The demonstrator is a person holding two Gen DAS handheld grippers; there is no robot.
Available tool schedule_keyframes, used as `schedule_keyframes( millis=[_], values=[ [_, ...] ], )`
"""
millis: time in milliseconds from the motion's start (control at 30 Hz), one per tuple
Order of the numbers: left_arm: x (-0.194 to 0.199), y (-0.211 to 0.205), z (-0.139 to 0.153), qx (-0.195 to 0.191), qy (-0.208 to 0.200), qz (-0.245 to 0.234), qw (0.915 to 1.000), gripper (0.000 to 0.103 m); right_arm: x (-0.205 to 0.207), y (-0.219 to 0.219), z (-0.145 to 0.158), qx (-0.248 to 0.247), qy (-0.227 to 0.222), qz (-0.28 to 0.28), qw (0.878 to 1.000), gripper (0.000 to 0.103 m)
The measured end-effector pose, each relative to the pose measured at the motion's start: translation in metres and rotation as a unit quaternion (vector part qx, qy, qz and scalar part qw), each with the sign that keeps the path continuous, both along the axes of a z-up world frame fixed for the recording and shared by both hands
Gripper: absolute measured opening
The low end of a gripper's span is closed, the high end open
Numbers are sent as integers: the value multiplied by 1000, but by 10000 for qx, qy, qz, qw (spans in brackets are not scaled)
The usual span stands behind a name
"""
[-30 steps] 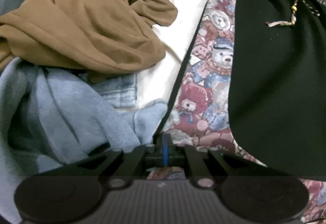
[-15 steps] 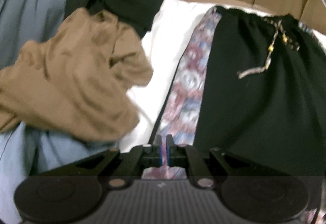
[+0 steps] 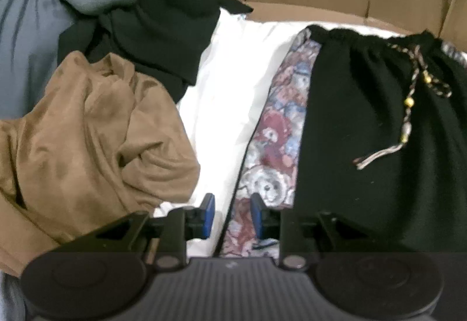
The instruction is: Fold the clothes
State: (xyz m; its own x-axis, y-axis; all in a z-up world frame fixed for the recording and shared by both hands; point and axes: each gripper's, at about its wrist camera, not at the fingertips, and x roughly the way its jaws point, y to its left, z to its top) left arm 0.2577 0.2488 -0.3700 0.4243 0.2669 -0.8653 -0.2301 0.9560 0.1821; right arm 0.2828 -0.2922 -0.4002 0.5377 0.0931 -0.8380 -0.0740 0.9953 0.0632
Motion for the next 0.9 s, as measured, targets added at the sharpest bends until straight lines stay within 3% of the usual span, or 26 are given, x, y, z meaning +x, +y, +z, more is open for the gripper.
schedule_keyframes(
  millis=[433, 533, 600, 633, 667, 700, 767, 900],
  values=[
    [-4, 18, -18, -90, 126, 63, 9999, 36, 11, -3, -22, -44, 336, 232, 9992, 40],
    [-3, 22, -21, -261, 138, 85, 9995, 37, 12, -3, -22, -36, 354, 265, 9990, 40],
    [-4, 23, -21, -396, 162, 86, 9990, 36, 11, -3, -22, -6, 351, 294, 9990, 34],
    [-6, 24, -21, -461, 177, 78, 9987, 33, 11, -3, -22, 21, 356, 340, 9988, 26],
    [-6, 23, -21, -424, 196, 63, 9989, 19, 10, -1, -22, 8, 356, 391, 9986, 11],
    [-6, 23, -21, -375, 215, 47, 9991, 9, 9, 0, -20, -62, 331, 420, 9986, 5],
    [-6, 21, -21, -277, 254, 14, 9993, 3, 8, 2, -18, -176, 273, 447, 9985, 1],
    [-5, 19, -21, -80, 332, -51, 9994, 2, 6, 3, -18, -396, 272, 415, 9980, 0]
  ],
)
